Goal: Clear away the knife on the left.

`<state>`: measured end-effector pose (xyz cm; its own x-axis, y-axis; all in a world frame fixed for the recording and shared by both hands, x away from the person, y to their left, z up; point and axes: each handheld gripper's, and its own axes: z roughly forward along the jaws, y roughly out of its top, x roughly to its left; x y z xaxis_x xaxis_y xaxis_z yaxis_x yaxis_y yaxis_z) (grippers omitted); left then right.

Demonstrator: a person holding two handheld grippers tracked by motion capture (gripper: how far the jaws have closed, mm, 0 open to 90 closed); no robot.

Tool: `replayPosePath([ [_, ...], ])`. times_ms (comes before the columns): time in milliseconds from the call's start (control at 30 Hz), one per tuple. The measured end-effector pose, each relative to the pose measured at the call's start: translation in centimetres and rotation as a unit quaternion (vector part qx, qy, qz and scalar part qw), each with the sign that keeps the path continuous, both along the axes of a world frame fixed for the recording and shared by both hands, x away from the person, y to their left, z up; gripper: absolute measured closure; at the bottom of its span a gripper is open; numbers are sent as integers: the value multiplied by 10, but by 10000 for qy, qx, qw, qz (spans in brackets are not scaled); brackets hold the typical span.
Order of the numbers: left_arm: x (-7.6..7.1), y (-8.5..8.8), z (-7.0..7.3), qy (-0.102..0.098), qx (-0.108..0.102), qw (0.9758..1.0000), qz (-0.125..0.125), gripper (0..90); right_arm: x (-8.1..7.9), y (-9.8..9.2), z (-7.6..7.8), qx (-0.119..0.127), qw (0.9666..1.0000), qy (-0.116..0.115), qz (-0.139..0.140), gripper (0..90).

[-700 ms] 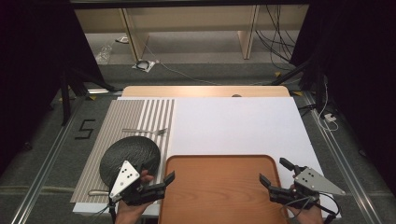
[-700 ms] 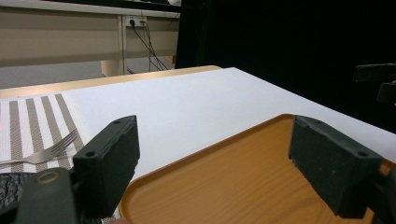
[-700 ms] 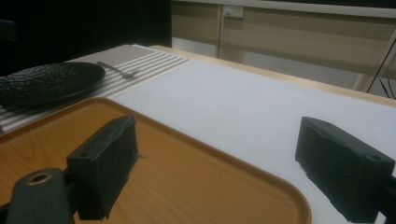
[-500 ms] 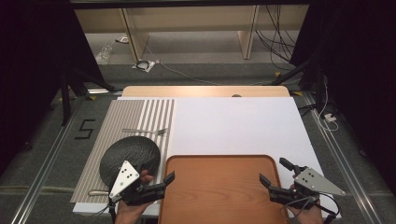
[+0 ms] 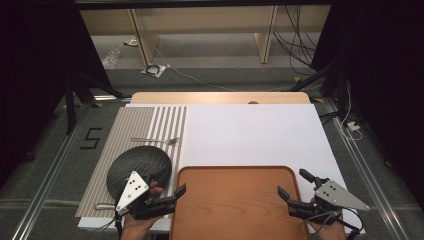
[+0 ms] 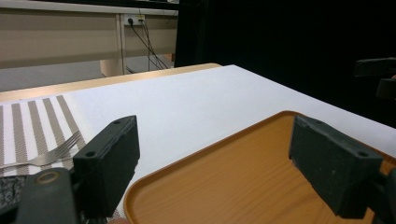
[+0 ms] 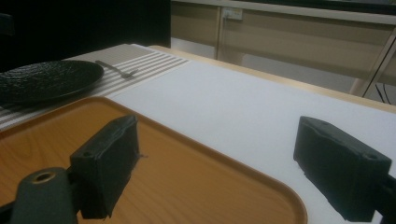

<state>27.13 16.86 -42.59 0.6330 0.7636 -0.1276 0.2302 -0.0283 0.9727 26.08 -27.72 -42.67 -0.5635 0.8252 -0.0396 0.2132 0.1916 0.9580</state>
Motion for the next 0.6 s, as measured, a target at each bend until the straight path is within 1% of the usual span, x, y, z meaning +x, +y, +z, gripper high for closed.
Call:
replayPosePath([
  [33,0,2,0,55,-47,10000,-6,166,0,0,0,18,10000,-6,11,152],
  [133,1,3,1,59,-31,10000,-3,166,0,0,0,27,10000,-4,11,153],
  [200,1,4,2,97,-60,9999,-26,167,0,0,0,30,10000,0,21,153],
  [267,1,4,3,181,-21,9998,-27,169,0,0,0,23,10000,0,27,155],
  [333,1,3,4,214,-24,9998,-31,173,0,0,0,32,10000,-20,32,155],
  [400,0,2,6,257,25,9996,-82,173,0,0,0,19,10000,-10,47,155],
  [533,1,2,7,436,144,9987,-204,170,0,0,1,50,10000,-43,43,155],
  [600,1,2,8,465,233,9984,-227,170,0,0,1,78,9999,-47,54,155],
])
